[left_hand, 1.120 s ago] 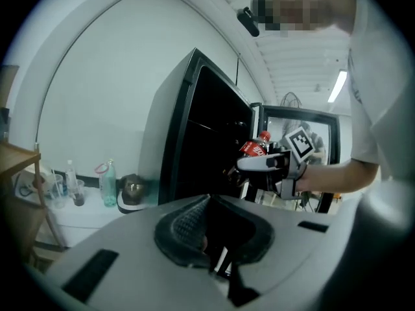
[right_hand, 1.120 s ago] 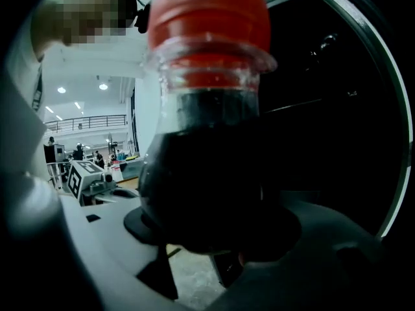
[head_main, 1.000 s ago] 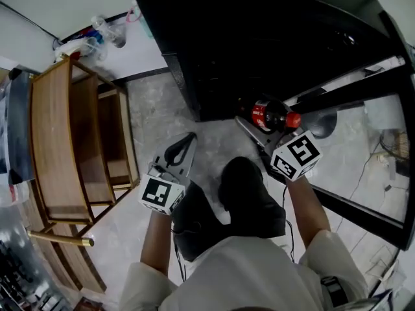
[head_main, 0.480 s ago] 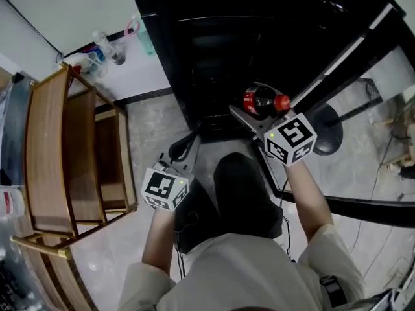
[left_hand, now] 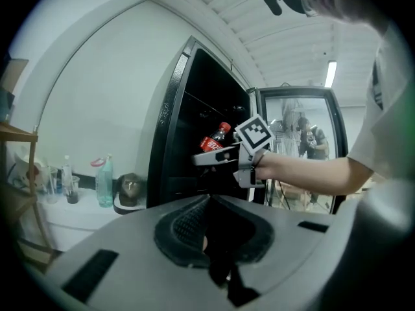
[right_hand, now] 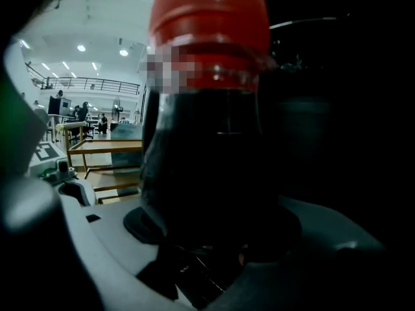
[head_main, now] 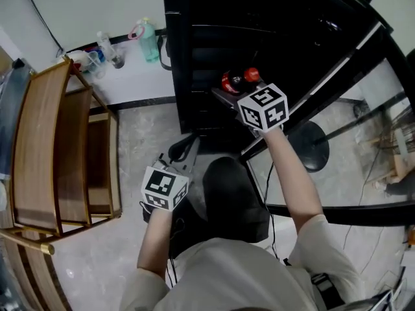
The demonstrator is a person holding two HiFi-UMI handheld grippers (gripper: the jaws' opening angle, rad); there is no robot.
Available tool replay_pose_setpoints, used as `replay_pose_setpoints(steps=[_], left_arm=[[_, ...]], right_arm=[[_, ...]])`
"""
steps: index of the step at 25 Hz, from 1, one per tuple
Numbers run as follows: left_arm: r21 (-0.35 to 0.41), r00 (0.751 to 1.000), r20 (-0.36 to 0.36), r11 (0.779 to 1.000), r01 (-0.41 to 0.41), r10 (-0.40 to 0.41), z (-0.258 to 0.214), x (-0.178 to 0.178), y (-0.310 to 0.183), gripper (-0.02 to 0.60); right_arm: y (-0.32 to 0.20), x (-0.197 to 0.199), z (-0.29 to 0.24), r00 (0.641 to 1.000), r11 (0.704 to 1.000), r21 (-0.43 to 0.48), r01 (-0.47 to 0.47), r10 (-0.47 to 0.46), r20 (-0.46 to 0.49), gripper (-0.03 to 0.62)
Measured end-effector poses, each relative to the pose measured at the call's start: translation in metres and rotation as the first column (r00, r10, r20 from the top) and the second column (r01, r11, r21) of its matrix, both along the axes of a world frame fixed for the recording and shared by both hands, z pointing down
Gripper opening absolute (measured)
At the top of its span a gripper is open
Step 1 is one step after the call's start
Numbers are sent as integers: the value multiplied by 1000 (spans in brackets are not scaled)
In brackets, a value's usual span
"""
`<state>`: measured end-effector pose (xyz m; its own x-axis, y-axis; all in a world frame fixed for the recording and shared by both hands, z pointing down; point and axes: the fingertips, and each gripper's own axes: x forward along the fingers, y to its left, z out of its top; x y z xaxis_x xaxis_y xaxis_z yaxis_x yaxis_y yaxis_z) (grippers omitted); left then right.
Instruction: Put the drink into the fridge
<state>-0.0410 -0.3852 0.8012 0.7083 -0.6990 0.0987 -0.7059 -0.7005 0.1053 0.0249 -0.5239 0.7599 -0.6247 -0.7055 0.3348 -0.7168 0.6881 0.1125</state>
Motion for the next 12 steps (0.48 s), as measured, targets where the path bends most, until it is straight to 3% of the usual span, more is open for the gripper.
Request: replay_pose_setpoints(steps=[8, 12], left_arm=[[30, 1000, 20, 999, 20, -21, -10, 1, -5, 9], [15, 999, 28, 999, 38, -39, -3, -1, -1, 9]], right_arm=[[-45, -9, 20, 993, 998, -54, 11, -17, -115, 304], [-59, -17, 28, 990, 991, -127, 45, -61, -124, 304]])
